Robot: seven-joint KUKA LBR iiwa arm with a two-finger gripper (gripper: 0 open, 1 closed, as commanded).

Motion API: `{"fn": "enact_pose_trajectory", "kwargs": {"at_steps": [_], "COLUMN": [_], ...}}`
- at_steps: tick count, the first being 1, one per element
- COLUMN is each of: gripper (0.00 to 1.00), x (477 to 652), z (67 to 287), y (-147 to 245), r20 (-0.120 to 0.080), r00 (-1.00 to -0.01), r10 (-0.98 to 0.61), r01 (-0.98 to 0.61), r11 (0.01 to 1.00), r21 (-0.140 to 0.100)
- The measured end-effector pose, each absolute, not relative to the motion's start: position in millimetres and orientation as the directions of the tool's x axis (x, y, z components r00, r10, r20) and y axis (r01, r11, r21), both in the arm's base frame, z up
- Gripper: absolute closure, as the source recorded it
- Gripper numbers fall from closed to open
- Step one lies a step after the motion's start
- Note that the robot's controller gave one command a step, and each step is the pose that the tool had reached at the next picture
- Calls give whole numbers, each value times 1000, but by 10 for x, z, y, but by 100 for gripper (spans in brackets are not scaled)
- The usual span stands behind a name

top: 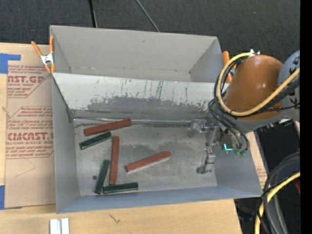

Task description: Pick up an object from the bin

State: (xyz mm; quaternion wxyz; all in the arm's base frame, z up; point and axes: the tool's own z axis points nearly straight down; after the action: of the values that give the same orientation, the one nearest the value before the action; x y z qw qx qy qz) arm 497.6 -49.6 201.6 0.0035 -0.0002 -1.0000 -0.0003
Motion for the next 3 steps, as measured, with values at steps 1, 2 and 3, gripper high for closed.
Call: {"fn": "enact_pose_trajectory", "kwargs": {"at_steps": [1, 2, 3], "gripper": [0, 0, 0], "x": [4994, 5107, 5195], "z": [2055, 1328, 1152], "y": [-495, -83, 136], "r20": [-1, -6, 5], "r00": [-1000, -998, -981], "r10": [-1, -67, -195], "r01": [-1, -67, -195], "r11": [1000, 998, 981], "r21": [0, -1, 1]}}
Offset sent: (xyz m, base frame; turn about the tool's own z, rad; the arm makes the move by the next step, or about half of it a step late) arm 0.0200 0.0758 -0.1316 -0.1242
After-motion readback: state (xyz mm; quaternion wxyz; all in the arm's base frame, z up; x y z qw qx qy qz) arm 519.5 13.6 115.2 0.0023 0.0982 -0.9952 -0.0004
